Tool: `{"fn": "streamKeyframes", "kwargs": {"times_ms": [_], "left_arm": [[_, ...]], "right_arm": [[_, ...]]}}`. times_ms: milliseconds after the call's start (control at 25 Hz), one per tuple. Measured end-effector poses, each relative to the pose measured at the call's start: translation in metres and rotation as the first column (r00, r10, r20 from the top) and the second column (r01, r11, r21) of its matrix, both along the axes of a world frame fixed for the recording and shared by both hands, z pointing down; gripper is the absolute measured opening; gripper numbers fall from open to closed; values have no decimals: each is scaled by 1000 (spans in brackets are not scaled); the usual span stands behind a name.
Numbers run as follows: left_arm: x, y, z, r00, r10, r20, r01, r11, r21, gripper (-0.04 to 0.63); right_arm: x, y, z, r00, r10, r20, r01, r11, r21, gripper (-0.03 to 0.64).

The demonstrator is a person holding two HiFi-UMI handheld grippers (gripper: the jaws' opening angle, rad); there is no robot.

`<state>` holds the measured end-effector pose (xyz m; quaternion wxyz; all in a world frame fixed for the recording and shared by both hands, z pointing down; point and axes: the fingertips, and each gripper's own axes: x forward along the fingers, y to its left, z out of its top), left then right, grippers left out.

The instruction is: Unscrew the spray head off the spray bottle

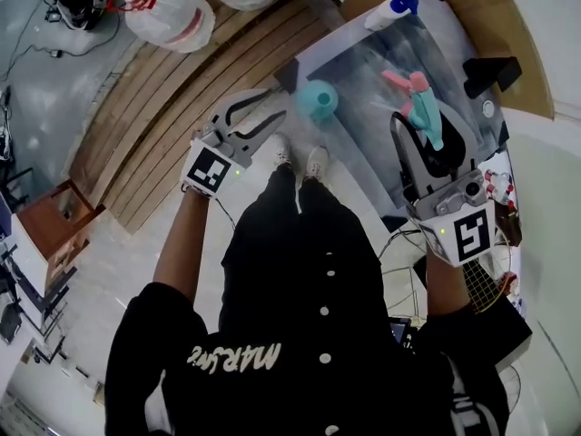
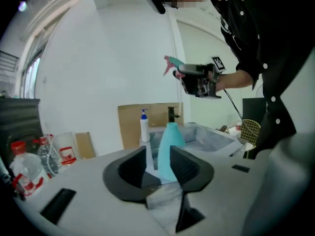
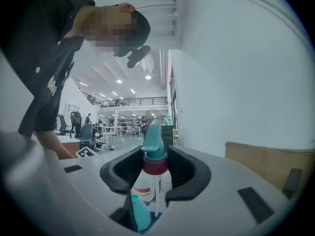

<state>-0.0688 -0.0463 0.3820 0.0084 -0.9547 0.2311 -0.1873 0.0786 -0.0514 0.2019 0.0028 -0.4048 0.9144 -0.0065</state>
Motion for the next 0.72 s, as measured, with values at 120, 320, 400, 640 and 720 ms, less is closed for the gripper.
{"fn": "streamKeyframes", "kwargs": {"times_ms": [120,320,400,640,720], "left_arm": [[-22,-11,-44,991,-134,-8,134,985,110,26],[-43,-24,-111,928,-317,-196,332,942,46,25],[-52,-27,-128,910,-360,-204,372,928,25,25],[-80,-28,-168,868,-437,-236,457,889,31,25],[-85,-28,-180,856,-448,-257,472,881,38,25]], "right_arm": [[10,-6,3,1000,29,-7,-29,999,15,161],[27,-14,-6,996,86,10,-86,995,49,161],[35,-14,-14,993,113,15,-114,992,62,161],[54,-5,-31,980,195,36,-197,976,92,161],[60,-3,-34,974,220,45,-224,970,93,161]]}}
